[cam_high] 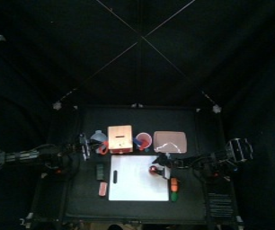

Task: Get the cutter from the drawer then cut the dough then place the extra dough in the bowl
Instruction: Place the extra dough in the bowl

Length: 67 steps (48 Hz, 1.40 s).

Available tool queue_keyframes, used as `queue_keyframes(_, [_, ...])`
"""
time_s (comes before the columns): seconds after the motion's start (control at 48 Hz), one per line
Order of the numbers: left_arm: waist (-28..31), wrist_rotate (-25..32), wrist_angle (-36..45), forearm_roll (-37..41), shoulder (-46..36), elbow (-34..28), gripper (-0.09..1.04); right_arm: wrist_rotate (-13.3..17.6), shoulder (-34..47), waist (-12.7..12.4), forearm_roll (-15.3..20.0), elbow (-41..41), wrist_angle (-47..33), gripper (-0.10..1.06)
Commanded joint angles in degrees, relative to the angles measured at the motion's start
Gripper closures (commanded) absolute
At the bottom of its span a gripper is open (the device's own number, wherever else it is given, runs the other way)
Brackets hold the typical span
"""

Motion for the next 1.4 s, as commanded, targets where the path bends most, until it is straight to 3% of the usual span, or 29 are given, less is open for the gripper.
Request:
queue_keyframes(0.021, [5.98,-0.18,0.97,0.62,-0.09,-0.09,0.37,0.09,-1.14,-0.09,0.09,-0.97,0.0,0.08])
queue_keyframes(0.229, [10.63,-0.62,4.22,0.26,0.0,2.29,0.35,0.0,-1.14,-0.35,-0.53,-1.23,0.0,0.08])
queue_keyframes(0.625, [10.63,-0.44,4.66,-1.05,1.32,2.64,0.08,0.0,-1.14,-0.44,-1.14,-2.11,0.35,0.08])
queue_keyframes(0.958, [5.98,-0.09,2.9,4.22,1.76,3.87,0.07,0.0,-1.05,-0.44,-1.14,-3.16,0.88,0.08])
queue_keyframes(1.396, [6.15,-0.09,-0.97,12.22,6.94,3.96,0.07,0.18,-0.97,-0.18,-0.62,-3.78,2.02,0.08])
